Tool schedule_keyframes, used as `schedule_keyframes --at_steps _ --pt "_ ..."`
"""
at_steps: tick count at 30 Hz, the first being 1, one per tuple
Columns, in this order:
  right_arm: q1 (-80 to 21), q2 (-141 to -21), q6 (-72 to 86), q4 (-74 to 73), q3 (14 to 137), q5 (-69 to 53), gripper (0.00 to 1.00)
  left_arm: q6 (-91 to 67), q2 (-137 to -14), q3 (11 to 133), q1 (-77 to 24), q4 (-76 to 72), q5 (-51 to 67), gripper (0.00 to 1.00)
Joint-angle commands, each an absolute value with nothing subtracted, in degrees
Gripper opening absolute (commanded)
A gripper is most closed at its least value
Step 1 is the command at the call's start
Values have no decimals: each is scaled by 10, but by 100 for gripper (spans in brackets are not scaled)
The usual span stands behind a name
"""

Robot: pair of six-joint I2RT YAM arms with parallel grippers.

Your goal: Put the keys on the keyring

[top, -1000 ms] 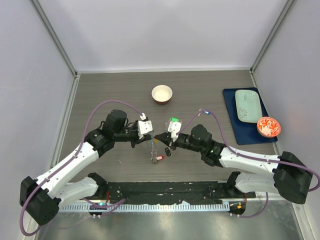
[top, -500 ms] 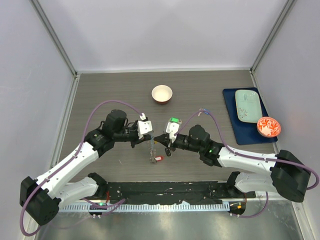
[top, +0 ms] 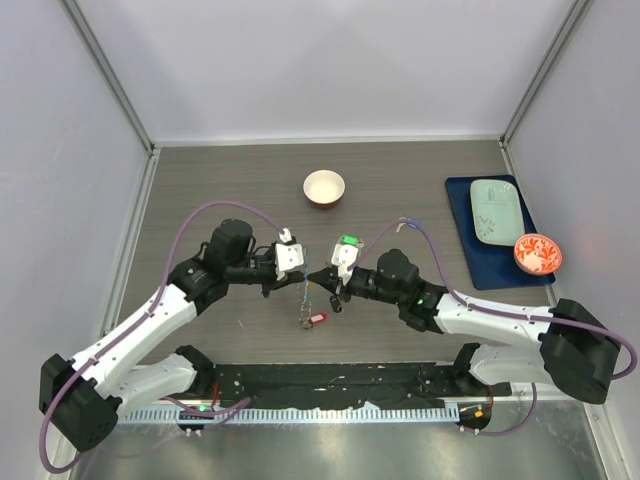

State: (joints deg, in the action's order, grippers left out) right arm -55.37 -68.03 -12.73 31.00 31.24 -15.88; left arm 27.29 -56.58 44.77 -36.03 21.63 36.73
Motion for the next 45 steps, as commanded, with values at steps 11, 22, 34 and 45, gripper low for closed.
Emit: schedule_keyframes --at_steps 11,22,34,45 --pt "-553 -649 -89 183 376 -90 1 260 -537 512 -363 271 180 0" --pt "-553 -587 77 -104 384 47 1 216 -403 454 -362 294 83 0" --pt "-463 -723 127 -199 423 49 1 207 -345 432 -363 291 78 0" --pt "-453 -891 33 -22 466 89 1 202 -322 415 -362 279 89 0"
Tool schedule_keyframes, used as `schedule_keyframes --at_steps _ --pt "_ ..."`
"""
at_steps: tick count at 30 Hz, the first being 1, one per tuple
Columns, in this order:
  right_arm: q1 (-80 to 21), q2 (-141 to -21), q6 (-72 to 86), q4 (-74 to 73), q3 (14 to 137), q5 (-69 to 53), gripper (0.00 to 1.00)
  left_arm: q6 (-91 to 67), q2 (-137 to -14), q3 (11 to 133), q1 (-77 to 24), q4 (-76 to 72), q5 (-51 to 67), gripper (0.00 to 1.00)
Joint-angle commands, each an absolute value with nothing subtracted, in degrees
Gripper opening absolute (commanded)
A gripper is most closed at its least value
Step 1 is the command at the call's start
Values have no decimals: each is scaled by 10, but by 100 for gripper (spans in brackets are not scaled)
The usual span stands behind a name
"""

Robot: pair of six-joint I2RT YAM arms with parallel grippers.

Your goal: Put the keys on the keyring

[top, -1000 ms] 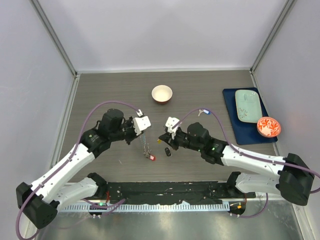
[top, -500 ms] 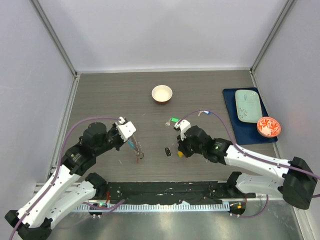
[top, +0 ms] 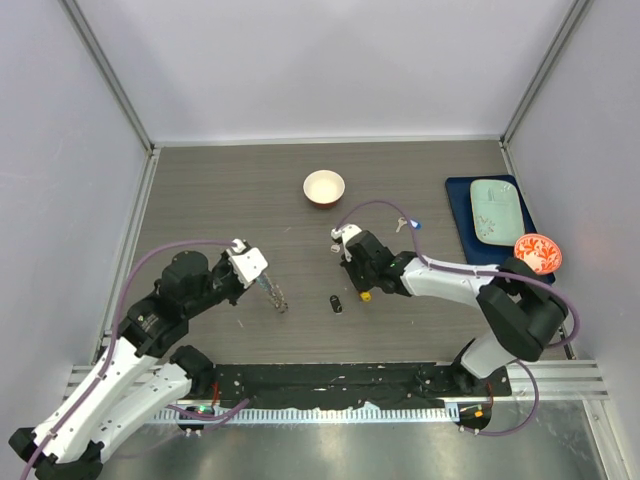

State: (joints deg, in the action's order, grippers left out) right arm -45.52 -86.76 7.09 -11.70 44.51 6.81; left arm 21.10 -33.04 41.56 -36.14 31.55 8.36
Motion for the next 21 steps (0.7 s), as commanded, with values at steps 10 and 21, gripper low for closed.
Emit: schedule_keyframes --at_steps 10,21 --pt "-448 -904 32 64 408 76 1 204 -328 409 -362 272 103 0" --pt "-422 -826 68 88 367 63 1 206 -341 405 -362 269 116 0"
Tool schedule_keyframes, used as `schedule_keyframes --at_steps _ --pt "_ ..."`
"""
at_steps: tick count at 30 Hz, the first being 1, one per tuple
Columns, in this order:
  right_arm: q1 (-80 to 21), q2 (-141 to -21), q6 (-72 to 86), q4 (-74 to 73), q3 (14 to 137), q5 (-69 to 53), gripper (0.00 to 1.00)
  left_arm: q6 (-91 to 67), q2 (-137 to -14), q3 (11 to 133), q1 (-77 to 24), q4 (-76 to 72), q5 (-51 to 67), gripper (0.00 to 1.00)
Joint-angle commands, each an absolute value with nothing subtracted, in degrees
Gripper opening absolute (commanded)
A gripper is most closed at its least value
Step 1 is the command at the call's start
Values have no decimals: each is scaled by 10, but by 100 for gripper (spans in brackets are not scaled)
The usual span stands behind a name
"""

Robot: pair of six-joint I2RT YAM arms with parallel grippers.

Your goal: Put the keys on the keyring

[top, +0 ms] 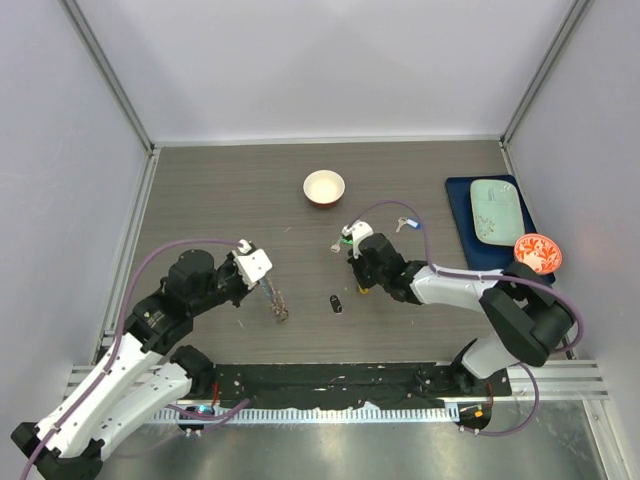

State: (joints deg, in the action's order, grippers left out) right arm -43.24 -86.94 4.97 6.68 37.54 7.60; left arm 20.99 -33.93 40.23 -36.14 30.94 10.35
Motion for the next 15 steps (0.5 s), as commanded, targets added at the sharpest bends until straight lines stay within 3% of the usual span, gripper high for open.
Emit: schedule_keyframes --at_steps 1,15 --pt "-420 -815 73 88 367 60 1 206 -344 405 -363 269 116 0" --pt "-381 -827 106 91 346 60 1 204 -359 404 -362 266 127 0"
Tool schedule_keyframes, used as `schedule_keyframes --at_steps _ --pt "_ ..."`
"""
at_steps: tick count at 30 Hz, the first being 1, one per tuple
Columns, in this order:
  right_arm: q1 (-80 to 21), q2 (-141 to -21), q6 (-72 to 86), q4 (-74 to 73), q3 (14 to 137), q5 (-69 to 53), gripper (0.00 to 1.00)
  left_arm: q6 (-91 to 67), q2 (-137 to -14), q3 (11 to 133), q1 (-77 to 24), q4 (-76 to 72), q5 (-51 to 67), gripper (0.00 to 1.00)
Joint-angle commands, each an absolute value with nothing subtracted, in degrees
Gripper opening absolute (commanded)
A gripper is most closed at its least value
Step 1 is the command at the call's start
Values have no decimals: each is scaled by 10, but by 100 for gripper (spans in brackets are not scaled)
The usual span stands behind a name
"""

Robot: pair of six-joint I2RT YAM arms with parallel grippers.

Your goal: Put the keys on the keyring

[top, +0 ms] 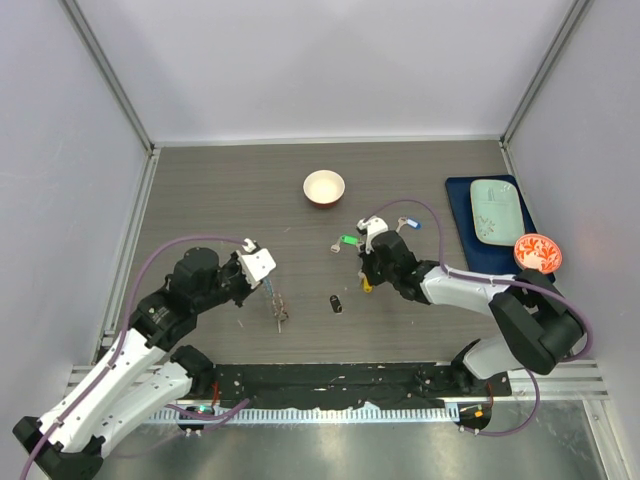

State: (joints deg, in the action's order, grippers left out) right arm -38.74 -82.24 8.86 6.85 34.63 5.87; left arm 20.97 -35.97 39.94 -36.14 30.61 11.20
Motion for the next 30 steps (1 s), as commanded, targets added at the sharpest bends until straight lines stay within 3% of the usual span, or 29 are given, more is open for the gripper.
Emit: schedule_keyframes --at_steps 1,10,14,20,23,30 --pt "-381 -827 108 92 345 59 1 203 -359 404 -362 267 129 0" --pt "-362 -822 134 97 331 71 1 202 -360 404 -362 266 133 0" --pt "-361 -821 141 95 330 82 11 202 -361 403 -361 265 134 0" --pt "-361 -800 141 89 327 109 14 202 -362 403 -362 265 136 0" --pt "-361 -791 137 86 327 107 21 201 -365 403 -362 265 138 0" --pt "-361 -785 141 74 330 135 22 202 -367 403 -362 265 142 0"
